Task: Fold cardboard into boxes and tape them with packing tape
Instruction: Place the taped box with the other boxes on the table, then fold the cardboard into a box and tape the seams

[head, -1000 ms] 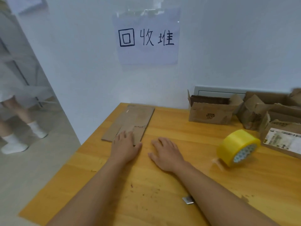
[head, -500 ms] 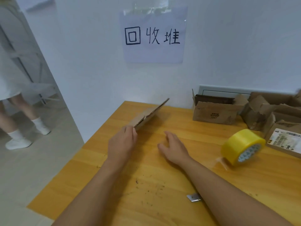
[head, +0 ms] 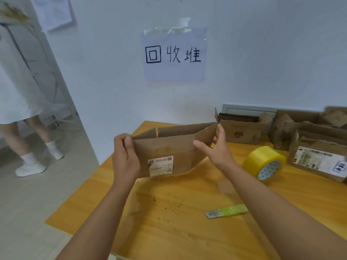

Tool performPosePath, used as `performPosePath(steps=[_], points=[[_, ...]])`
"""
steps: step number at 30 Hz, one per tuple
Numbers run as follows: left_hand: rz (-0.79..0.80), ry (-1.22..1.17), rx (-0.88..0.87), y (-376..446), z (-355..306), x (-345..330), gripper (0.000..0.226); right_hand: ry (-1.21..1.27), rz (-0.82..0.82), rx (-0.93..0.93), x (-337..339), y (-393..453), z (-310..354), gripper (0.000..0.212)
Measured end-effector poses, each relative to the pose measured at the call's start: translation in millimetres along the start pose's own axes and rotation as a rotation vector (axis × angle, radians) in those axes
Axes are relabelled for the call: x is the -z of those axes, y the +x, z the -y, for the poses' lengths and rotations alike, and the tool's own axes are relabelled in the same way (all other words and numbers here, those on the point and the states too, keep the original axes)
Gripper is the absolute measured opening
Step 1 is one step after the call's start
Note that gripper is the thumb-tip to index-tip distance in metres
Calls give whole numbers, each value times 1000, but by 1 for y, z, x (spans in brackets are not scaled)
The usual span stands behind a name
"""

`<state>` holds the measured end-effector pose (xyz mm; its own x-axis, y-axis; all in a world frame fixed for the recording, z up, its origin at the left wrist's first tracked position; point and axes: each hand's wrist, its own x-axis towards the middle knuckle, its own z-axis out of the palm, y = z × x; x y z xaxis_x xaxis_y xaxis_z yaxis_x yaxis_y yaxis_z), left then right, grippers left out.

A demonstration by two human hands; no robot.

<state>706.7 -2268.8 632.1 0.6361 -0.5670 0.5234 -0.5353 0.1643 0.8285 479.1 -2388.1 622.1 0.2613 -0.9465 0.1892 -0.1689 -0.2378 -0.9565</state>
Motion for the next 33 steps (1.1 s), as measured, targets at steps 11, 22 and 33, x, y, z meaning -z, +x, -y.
performPosePath(steps=[11,22,33], points=[[163,-265,220,-38,-11,-30,52,-55,70,89,15,-25,-8,68],[313,-293,127,-54,5,-45,66,24,69,126,12,-39,-23,48],[233,-220,144,-50,15,-35,21,53,41,94,-1,-34,-27,36]])
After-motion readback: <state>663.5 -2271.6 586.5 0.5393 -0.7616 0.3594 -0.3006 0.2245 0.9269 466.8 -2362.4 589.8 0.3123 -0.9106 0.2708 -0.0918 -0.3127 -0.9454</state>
